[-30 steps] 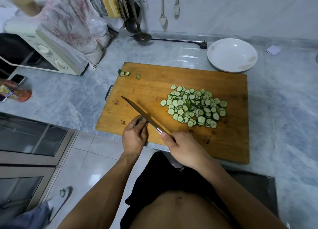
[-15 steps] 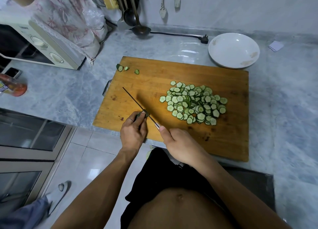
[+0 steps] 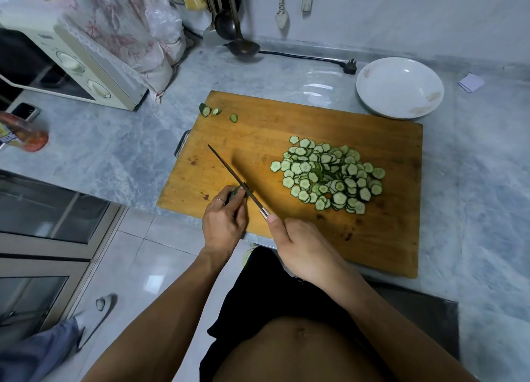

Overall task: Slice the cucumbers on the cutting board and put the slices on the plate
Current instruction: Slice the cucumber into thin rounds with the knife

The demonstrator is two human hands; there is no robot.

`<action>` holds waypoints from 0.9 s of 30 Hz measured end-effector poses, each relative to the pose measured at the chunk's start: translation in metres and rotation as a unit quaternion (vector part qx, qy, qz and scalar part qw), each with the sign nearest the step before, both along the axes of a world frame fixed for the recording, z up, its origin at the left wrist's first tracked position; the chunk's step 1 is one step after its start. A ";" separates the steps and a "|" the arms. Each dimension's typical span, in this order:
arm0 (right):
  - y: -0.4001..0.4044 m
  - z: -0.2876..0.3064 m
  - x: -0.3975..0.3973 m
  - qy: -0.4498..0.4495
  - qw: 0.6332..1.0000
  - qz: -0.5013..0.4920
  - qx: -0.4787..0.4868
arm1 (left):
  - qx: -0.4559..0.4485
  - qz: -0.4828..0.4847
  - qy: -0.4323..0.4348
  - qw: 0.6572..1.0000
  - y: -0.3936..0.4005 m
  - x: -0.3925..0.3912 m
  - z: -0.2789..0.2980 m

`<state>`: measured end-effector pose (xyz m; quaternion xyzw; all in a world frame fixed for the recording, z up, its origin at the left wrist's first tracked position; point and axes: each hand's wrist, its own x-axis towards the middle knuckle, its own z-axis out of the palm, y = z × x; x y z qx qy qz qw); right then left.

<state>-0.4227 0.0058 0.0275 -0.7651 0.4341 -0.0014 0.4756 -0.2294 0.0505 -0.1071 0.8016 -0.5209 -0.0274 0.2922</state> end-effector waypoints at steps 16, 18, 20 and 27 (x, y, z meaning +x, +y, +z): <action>-0.012 -0.005 0.005 0.019 0.999 0.005 0.039 | -0.025 0.005 -0.016 1.000 -0.003 -0.004 0.005; -0.016 -0.009 0.010 0.028 0.998 0.000 0.053 | -0.032 -0.006 -0.022 0.999 -0.003 -0.004 0.005; -0.020 -0.013 0.017 0.040 0.998 -0.005 0.057 | -0.029 -0.005 -0.027 0.999 -0.003 -0.005 0.006; -0.017 -0.026 0.032 0.011 0.999 -0.009 0.037 | -0.007 0.015 -0.018 1.000 -0.003 -0.005 0.008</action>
